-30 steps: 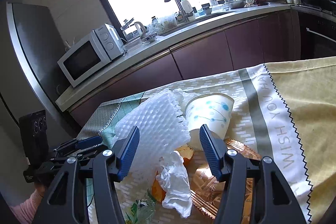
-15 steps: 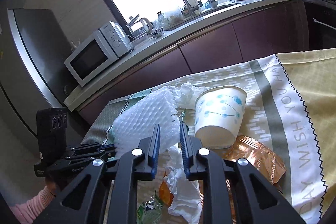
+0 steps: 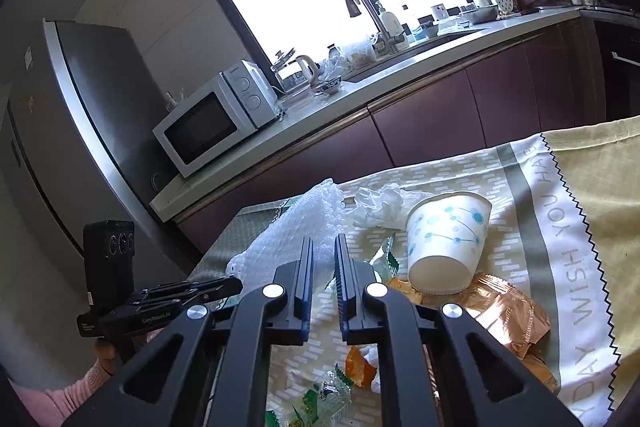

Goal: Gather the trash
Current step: 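Grasp a white foam net with the left gripper while the right gripper grasps another, then carry both foam nets to the teal bin and open both grippers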

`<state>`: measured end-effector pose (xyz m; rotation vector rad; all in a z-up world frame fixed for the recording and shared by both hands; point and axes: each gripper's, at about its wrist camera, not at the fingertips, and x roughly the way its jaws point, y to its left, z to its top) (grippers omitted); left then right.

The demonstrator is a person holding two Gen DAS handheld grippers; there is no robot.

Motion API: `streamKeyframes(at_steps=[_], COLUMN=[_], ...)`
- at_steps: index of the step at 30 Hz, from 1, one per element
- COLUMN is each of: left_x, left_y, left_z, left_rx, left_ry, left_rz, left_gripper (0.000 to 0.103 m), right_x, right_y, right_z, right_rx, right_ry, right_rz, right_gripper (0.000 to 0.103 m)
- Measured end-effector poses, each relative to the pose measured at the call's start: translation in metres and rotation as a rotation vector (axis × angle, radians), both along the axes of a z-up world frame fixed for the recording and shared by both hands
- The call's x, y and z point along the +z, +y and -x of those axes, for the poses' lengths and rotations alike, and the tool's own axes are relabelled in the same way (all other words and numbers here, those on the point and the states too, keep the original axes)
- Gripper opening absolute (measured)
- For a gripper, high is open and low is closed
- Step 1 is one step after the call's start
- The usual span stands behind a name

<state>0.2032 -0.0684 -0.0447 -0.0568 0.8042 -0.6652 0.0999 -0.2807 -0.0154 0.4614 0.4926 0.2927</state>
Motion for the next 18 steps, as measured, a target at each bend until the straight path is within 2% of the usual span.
streamKeyframes(at_steps=[8, 18], left_x=[0.014, 0.028], left_y=[0.051, 0.132], left_z=[0.023, 0.05], left_rx=[0.077, 0.197], left_ry=[-0.034, -0.058], left_rz=[0.028, 0.061], left_gripper=[0.006, 0.006], right_x=[0.011, 0.02], right_y=[0.013, 0.054], right_z=[0.004, -0.004], right_rx=[0.037, 0.123], right_ry=[-0.03, -0.052], right_rz=[-0.002, 0.006], right_gripper=[0.009, 0.009])
